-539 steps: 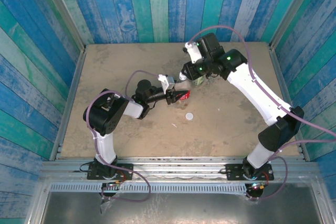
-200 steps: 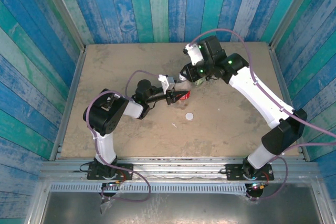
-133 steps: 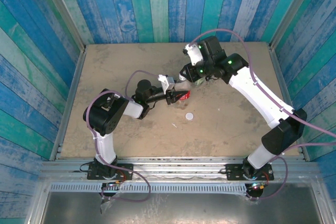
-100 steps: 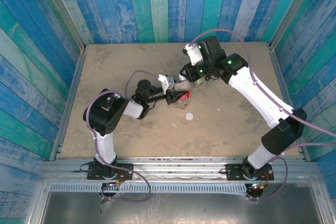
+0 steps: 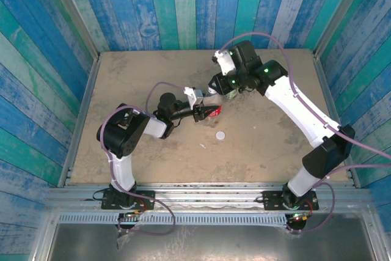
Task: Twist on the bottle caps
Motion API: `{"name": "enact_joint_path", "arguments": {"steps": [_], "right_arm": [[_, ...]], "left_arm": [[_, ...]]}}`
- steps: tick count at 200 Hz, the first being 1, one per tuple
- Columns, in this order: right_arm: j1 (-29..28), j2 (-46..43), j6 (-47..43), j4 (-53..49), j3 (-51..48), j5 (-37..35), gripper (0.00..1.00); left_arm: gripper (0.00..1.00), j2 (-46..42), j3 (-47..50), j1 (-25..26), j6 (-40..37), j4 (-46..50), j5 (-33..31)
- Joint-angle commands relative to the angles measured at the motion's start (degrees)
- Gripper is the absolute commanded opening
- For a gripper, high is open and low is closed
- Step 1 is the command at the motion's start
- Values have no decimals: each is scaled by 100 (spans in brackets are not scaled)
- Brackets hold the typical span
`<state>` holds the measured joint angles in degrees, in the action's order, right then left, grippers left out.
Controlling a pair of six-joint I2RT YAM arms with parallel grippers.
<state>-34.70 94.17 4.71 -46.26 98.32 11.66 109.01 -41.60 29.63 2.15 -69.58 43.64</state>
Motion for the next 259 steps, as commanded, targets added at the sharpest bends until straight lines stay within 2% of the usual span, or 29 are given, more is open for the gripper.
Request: {"name": "enact_joint_path", "arguments": {"steps": [1, 20, 48, 101, 195, 259], "right_arm": [[-22, 163, 64, -536, 228, -171, 46], [-26, 146, 118, -492, 378, -144, 57], [-59, 182, 96, -490, 377, -129, 60], [-129, 229, 25, -534, 315, -42, 54], [-122, 253, -86, -554, 293, -155, 34], [-76, 255, -729, -569, 241, 57, 29]], "left_arm": [[47, 329, 265, 61, 21, 1036, 93], [47, 331, 286, 61, 37, 1000, 97], [47, 348, 304, 61, 40, 977, 96], [47, 357, 240, 61, 13, 1036, 117], [47, 351, 157, 61, -13, 1148, 145], [47, 345, 144, 61, 22, 1142, 308]]}}
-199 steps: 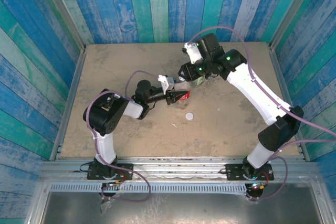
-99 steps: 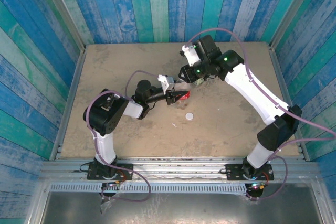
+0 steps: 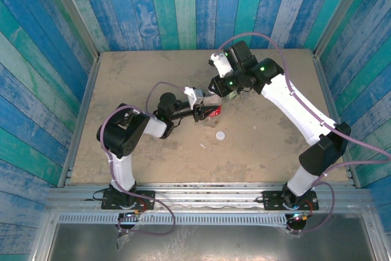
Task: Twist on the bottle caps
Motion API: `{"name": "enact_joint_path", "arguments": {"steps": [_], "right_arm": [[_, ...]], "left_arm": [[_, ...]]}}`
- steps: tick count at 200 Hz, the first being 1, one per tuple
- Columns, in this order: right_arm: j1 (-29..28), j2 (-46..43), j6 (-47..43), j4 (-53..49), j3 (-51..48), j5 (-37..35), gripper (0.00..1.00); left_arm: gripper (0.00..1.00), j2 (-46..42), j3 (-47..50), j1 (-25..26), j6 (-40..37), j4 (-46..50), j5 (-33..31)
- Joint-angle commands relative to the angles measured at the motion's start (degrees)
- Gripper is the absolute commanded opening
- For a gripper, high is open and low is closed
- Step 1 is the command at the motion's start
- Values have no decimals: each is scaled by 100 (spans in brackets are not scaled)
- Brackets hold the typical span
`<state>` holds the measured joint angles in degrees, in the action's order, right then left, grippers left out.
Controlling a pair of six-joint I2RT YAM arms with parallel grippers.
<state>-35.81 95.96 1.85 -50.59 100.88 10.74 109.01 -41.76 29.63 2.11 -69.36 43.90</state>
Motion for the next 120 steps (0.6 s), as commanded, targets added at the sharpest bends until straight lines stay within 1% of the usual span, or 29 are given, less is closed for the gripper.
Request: {"name": "enact_joint_path", "arguments": {"steps": [1, 25, 28, 35, 65, 84, 120], "right_arm": [[37, 78, -463, -136, -15, 166, 29], [114, 76, -875, -153, -33, 670, 29], [274, 73, -932, -158, -33, 750, 29], [353, 67, -1071, -163, -51, 923, 29], [423, 72, -1709, -271, -44, 1317, 30], [420, 72, -1933, -289, -21, 1399, 30], [414, 107, -2020, -394, 115, 1320, 30]], "left_arm": [[47, 347, 159, 61, 26, 1119, 284], [47, 299, 181, 61, 40, 1111, 402], [47, 295, 185, 61, 43, 1110, 414], [47, 287, 194, 61, 44, 1109, 445], [47, 300, 137, 63, 26, 1212, 587], [47, 326, 122, 61, 44, 1220, 640], [47, 329, 90, 61, 1, 1321, 637]]}}
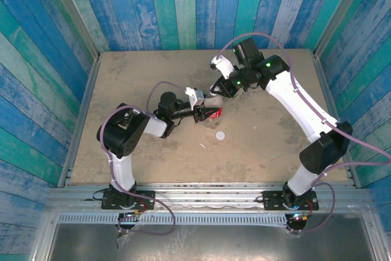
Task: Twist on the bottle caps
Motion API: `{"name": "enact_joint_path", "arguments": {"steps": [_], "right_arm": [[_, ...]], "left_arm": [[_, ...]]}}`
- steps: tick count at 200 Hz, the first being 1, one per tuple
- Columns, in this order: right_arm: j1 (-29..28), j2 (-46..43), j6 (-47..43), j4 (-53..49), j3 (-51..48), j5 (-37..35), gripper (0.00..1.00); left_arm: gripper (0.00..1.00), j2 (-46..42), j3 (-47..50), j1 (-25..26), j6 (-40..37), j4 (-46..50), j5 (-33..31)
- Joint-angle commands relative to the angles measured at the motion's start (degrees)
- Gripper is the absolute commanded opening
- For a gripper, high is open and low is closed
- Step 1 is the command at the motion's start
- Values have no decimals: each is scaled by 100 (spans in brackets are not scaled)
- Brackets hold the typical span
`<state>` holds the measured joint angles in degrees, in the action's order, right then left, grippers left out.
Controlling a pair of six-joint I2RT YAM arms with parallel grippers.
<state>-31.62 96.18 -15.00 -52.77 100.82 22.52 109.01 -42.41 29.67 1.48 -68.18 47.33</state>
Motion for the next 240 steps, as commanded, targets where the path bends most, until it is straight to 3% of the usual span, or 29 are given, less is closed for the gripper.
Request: {"name": "enact_joint_path", "arguments": {"steps": [1, 71, 91, 126, 212, 240], "right_arm": [[-8, 81, -336, -178, 126, 131, 30], [-231, 219, -168, -568, 166, -916, 29], [-436, 286, 205, -651, 199, -1092, 28], [-818, 469, 968, -991, 355, -2097, 26], [-1208, 612, 2603, -950, 192, -2771, 23], [-1425, 651, 3121, -774, 193, -3184, 26]], "left_arm": [[47, 330, 155, 56, 64, 1203, 290], [46, 336, 111, 56, 66, 1237, 226], [46, 309, 94, 56, 29, 1312, 185], [46, 314, 80, 56, 35, 1318, 105], [45, 302, 62, 56, 39, 1304, 11], [45, 292, 58, 61, 47, 1283, -16]]}}
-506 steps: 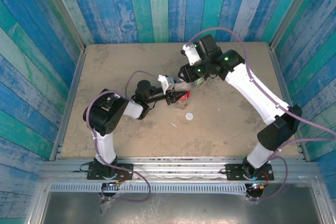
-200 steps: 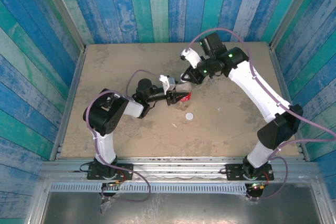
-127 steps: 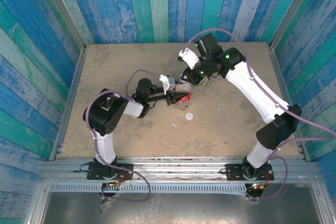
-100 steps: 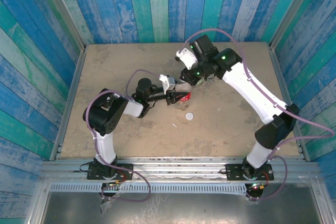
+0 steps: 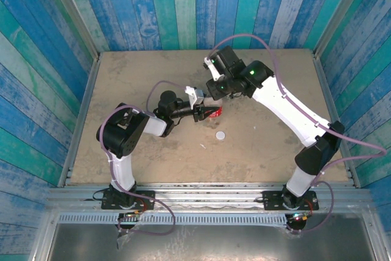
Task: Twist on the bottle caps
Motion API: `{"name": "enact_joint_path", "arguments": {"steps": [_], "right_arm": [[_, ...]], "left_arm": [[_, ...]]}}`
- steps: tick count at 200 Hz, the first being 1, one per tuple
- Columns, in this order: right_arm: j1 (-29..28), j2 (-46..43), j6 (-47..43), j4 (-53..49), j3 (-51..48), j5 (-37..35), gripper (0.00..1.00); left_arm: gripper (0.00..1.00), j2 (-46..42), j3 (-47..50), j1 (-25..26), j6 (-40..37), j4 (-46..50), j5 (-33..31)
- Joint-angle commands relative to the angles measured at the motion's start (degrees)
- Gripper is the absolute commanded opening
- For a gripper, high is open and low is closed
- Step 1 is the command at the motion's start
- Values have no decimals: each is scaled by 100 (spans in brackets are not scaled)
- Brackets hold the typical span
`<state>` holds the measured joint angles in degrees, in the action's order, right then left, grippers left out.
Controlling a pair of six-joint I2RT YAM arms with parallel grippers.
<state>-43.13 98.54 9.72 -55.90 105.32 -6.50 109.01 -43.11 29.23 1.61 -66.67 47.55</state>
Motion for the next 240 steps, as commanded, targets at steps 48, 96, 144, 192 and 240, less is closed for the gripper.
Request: {"name": "enact_joint_path", "arguments": {"steps": [48, 96, 144, 192, 240], "right_arm": [[-277, 88, 546, 35, -218, -460, 41], [-253, -128, 159, 78, -46, -425, 70], [-4, -496, 45, 363, -284, -100, 71], [447, -722, -415, 615, -535, 714, 65], [1208, -682, -553, 627, -516, 1974, 47]], "left_arm": [[45, 291, 128, 100, 24, 1142, -32], [45, 299, 132, 100, 15, 1163, -39], [45, 328, 127, 100, -10, 1166, -53], [45, 344, 149, 100, -29, 1183, -39], [45, 340, 153, 100, -64, 1231, -26]]}}
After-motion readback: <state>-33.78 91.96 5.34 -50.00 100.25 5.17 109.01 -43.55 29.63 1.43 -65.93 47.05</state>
